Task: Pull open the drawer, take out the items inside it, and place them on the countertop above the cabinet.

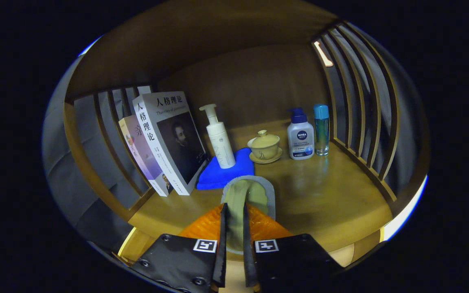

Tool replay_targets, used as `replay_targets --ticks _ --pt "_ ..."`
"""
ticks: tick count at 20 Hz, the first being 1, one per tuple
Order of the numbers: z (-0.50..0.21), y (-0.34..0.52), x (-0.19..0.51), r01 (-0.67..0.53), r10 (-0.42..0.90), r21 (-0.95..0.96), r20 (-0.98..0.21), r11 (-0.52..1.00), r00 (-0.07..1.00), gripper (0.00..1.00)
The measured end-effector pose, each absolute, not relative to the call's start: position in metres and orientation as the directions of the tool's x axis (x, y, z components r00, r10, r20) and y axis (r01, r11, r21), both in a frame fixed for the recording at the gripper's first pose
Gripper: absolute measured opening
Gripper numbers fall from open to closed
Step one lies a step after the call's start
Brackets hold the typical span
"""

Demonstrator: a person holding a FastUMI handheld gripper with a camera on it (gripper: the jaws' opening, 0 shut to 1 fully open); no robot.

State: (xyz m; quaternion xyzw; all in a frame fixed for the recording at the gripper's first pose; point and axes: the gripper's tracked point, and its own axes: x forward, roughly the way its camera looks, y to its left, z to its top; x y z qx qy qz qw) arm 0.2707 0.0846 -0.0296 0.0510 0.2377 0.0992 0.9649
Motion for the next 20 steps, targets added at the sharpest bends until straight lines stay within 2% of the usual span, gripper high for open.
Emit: replay_targets --ticks 2,4,9,13,20 --pt "-0.038 0.084 0.272 -0.157 0.204 0.137 -0.473 0.978 0.857 0.23" --pt "-0.041 0.079 0.275 -0.146 0.190 0.128 -0.472 0.981 0.861 0.36" --pt "-0.015 0.077 0.267 -0.149 0.185 0.126 -0.369 0.981 0.911 0.70" --pt "0.009 0.080 0.231 -0.207 0.216 0.063 -0.281 0.976 0.935 0.98" --pt "0.032 0.099 0.144 -0.271 0.267 -0.023 -0.106 0.962 0.958 0.98"
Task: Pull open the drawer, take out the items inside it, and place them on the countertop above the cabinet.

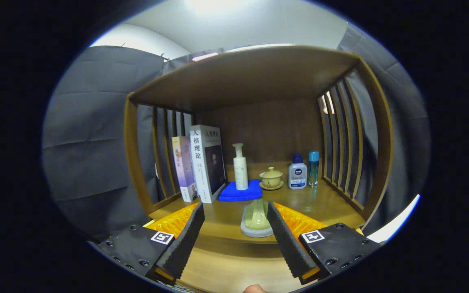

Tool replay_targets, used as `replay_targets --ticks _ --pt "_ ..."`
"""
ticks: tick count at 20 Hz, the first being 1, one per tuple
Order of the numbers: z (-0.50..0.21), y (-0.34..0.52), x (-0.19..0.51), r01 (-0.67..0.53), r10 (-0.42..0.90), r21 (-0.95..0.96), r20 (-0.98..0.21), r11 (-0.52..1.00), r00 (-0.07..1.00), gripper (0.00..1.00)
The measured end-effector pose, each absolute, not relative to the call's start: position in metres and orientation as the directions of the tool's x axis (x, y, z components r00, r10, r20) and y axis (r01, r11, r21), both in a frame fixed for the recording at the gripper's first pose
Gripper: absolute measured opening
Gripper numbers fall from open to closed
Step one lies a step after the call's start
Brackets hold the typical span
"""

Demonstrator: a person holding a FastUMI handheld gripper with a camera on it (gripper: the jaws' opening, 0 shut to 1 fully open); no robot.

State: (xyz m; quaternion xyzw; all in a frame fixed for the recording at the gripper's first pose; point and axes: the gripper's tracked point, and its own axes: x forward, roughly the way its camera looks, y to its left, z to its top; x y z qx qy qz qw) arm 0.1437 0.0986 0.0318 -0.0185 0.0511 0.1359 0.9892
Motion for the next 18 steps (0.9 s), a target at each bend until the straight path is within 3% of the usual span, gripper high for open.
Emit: replay_targets --ticks 12,18 --pt "-0.013 0.088 0.048 -0.179 0.182 -0.104 0.022 0.978 0.983 0.98" --pt "-0.053 0.091 0.025 -0.189 0.188 -0.077 -0.009 0.979 0.982 0.98"
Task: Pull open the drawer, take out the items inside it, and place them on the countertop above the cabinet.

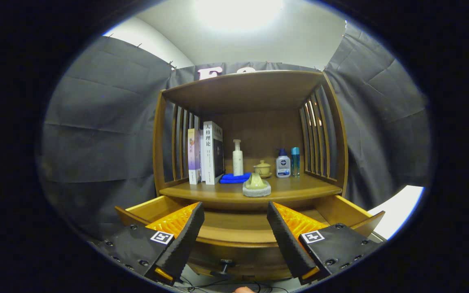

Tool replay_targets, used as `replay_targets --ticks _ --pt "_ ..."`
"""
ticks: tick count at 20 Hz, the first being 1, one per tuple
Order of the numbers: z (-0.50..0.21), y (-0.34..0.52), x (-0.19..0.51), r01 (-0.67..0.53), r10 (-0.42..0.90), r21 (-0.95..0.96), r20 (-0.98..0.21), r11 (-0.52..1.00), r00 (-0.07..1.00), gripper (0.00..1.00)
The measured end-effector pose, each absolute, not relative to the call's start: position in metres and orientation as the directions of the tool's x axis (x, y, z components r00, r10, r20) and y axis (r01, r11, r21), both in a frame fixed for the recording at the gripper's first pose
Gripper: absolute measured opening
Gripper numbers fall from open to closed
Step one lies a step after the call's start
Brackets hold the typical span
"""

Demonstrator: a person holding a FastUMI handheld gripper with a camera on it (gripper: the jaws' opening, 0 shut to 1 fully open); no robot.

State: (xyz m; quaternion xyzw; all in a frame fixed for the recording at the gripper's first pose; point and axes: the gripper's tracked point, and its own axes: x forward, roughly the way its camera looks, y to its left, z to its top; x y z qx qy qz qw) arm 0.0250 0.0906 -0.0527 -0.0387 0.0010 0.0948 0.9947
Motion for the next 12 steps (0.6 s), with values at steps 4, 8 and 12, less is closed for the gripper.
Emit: replay_targets --ticks 4,8,12 --pt "-0.079 0.096 0.013 -0.196 0.195 -0.087 -0.027 0.977 0.981 0.98" --pt "-0.093 0.097 -0.001 -0.179 0.180 -0.107 0.001 0.978 0.984 0.98" --pt "-0.137 0.098 -0.011 -0.168 0.162 -0.070 -0.092 0.983 0.983 0.98"
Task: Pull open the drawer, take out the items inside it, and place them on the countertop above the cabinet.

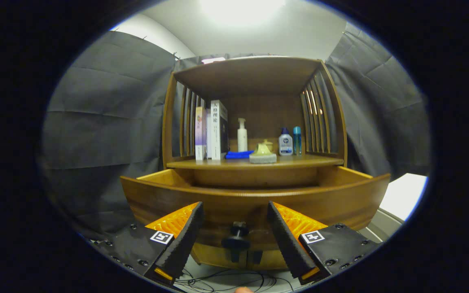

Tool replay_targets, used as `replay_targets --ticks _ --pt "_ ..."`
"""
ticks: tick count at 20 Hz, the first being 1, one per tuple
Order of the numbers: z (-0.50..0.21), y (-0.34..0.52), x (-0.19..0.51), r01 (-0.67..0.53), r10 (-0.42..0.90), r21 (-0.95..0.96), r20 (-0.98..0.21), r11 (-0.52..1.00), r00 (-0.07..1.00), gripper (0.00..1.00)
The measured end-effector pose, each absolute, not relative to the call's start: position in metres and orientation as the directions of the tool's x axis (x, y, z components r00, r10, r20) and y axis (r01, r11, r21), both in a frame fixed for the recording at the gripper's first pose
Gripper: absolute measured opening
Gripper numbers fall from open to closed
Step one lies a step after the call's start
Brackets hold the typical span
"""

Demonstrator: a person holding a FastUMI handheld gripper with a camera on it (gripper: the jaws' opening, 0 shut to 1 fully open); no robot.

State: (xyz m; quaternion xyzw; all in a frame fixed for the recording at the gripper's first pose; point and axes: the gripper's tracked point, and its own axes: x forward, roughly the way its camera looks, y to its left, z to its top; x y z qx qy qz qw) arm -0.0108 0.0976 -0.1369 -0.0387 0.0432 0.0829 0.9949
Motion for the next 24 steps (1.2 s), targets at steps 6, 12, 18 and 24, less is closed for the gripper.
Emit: replay_targets --ticks 6,12,18,24 --pt "-0.172 0.087 0.005 -0.112 0.099 -0.079 -0.157 0.991 0.983 0.98" --pt "-0.171 0.083 0.011 -0.061 0.048 -0.095 -0.140 0.994 0.989 0.96" --pt "-0.164 0.082 0.038 -0.039 0.026 -0.086 -0.139 0.996 0.990 0.95" --pt "-0.164 0.083 0.066 -0.039 0.026 -0.072 -0.169 0.997 0.985 0.95"
